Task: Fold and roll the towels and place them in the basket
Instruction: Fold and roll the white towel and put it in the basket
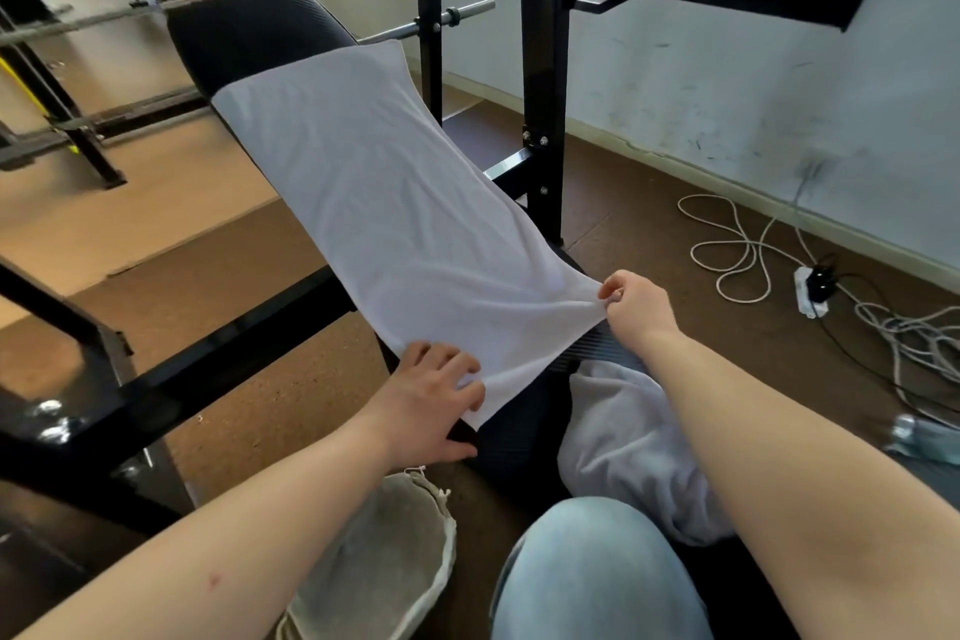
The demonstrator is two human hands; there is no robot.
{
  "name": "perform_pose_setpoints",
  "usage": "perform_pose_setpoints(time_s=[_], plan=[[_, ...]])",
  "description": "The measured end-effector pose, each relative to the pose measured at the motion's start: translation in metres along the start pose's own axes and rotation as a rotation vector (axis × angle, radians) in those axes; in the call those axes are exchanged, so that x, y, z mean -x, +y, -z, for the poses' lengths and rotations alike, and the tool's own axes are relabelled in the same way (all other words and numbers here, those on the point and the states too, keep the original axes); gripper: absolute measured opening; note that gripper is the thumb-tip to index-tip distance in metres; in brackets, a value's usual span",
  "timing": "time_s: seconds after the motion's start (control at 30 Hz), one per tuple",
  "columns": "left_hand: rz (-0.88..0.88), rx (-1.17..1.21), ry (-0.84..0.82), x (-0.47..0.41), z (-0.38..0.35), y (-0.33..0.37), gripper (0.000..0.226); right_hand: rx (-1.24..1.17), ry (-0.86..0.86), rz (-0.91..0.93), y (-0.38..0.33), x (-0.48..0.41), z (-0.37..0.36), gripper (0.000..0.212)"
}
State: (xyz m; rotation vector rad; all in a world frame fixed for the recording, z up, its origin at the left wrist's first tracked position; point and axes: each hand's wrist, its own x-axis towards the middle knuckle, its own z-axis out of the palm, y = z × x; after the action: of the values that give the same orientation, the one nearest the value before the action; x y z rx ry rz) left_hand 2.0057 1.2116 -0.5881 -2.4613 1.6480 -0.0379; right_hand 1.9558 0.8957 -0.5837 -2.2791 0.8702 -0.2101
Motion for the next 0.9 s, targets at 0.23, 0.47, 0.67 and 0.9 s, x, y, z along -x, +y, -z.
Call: perform_pose_setpoints(time_s=[0.23,0.47,0.67,0.9], plan=[[0.069,0.039,0.17,-0.004,0.005,0.009,0.013,0.042,-0.106,-0.048,0.007,0.004,-0.001,0.047],[0.119,0.45,0.232,0.005,0.01,0.021,0.004,0.155,-0.287,-0.06,0.009,0.01,0.008,0.052],[0.552,0.79,0.352,0.003,0.026,0.018,0.006,0.125,-0.207,-0.009,0.005,0.016,0.017,0.048],[0.793,1.023,0.537,0.011,0.049,0.0,0.009,-0.11,0.058,0.069,-0.02,0.002,0.032,0.024]])
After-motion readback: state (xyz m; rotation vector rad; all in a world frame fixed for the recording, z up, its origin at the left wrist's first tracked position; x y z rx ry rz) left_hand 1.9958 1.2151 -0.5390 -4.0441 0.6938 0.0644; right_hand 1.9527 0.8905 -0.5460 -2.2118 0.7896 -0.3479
